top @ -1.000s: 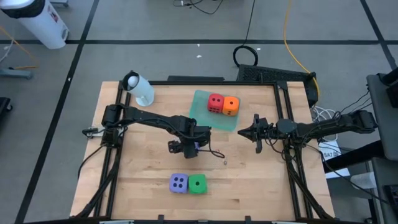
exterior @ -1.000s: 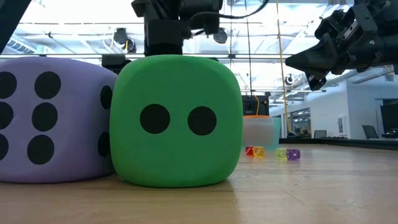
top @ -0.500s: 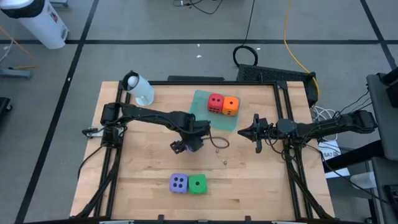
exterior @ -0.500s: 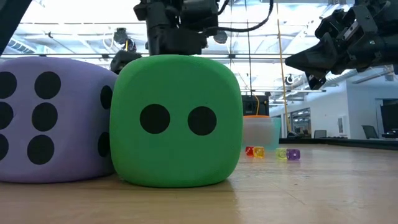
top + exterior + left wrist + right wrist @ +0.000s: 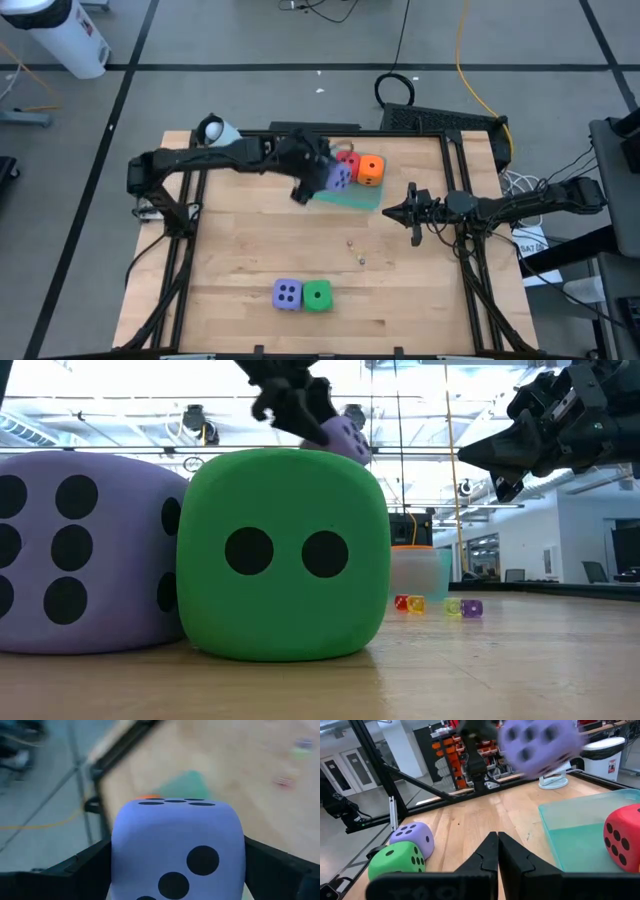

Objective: Pick & Place Dice
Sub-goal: Put the top large purple die into the green bin

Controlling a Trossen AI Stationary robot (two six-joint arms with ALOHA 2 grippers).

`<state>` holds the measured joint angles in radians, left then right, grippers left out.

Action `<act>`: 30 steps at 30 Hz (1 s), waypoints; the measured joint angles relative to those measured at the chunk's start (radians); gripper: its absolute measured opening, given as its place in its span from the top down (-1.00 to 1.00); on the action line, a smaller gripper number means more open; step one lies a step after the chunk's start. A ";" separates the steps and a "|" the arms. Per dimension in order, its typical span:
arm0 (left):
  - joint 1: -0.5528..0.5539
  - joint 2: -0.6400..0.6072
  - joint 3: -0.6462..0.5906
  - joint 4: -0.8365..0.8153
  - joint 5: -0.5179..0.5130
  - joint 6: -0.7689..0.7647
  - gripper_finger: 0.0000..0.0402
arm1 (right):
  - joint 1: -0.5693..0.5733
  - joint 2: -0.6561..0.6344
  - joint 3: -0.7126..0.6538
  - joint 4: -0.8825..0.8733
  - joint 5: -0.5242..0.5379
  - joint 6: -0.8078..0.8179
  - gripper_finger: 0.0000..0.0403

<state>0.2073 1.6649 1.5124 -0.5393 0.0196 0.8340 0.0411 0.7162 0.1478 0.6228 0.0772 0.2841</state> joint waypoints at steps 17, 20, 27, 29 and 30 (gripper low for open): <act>0.233 0.175 -0.002 0.016 0.035 -0.115 -0.84 | 0.000 0.000 0.000 -0.007 0.000 -0.012 1.00; 0.243 0.192 0.001 0.015 0.029 -0.112 -0.84 | 0.000 0.000 0.000 -0.006 0.000 -0.012 1.00; 0.244 0.247 0.003 0.016 0.023 -0.110 -0.80 | -0.001 0.000 0.000 0.001 0.000 -0.023 1.00; 0.244 0.263 0.005 0.018 0.024 -0.106 -0.81 | -0.001 0.000 0.000 0.002 0.000 -0.023 1.00; 0.244 0.269 0.005 0.015 0.024 -0.105 -0.82 | -0.001 0.000 0.000 0.002 0.000 -0.023 1.00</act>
<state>0.4515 1.9338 1.5169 -0.5248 0.0437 0.7291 0.0402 0.7166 0.1478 0.6245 0.0772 0.2607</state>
